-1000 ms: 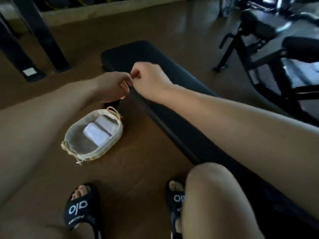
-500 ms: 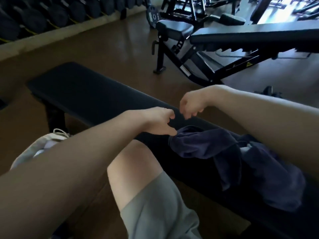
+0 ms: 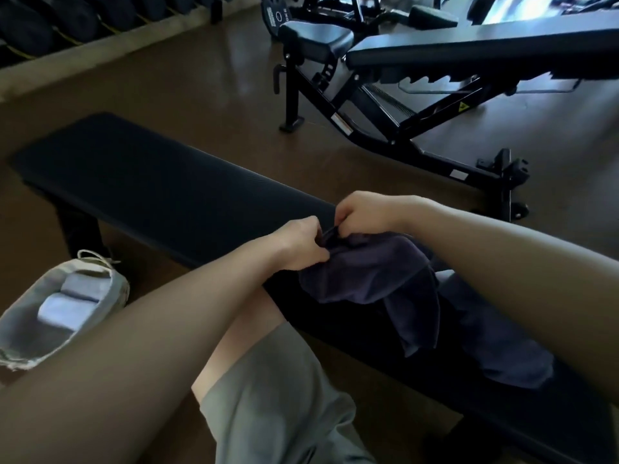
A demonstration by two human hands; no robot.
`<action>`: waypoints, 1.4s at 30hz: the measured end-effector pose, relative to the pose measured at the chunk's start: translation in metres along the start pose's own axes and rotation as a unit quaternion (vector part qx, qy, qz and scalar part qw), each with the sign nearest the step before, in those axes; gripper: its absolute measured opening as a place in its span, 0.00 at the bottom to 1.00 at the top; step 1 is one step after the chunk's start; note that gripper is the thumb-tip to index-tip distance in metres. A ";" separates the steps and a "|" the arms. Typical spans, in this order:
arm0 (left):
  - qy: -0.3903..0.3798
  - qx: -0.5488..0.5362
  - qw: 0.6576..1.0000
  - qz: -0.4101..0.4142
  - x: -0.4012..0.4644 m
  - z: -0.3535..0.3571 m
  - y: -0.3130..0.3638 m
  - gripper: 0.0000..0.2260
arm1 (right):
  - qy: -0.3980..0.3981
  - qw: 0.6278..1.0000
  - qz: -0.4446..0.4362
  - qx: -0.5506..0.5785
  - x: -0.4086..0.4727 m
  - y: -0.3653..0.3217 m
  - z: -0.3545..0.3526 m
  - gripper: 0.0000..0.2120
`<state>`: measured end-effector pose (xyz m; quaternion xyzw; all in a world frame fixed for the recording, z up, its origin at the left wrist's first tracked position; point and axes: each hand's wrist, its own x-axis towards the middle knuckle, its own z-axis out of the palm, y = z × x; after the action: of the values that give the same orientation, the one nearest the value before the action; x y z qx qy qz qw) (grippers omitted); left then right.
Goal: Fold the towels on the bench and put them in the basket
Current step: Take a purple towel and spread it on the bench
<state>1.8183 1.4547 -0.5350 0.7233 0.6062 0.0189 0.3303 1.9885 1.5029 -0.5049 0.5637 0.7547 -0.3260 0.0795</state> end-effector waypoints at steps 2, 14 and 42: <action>0.046 -0.030 0.998 0.011 0.001 -0.008 -0.001 0.07 | 0.013 0.996 -0.006 0.085 -0.001 -0.005 -0.011 0.04; 0.287 -0.034 0.952 0.102 -0.025 -0.118 -0.030 0.08 | 0.162 0.920 -0.074 0.350 0.012 -0.077 -0.046 0.10; 0.121 0.232 0.964 0.054 -0.057 -0.184 -0.177 0.15 | 0.204 0.949 -0.201 -0.133 0.025 -0.092 -0.012 0.19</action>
<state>1.5709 1.4961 -0.4585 0.8041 0.5893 -0.0169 0.0765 1.8996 1.5157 -0.4704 0.4388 0.8892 -0.1096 -0.0694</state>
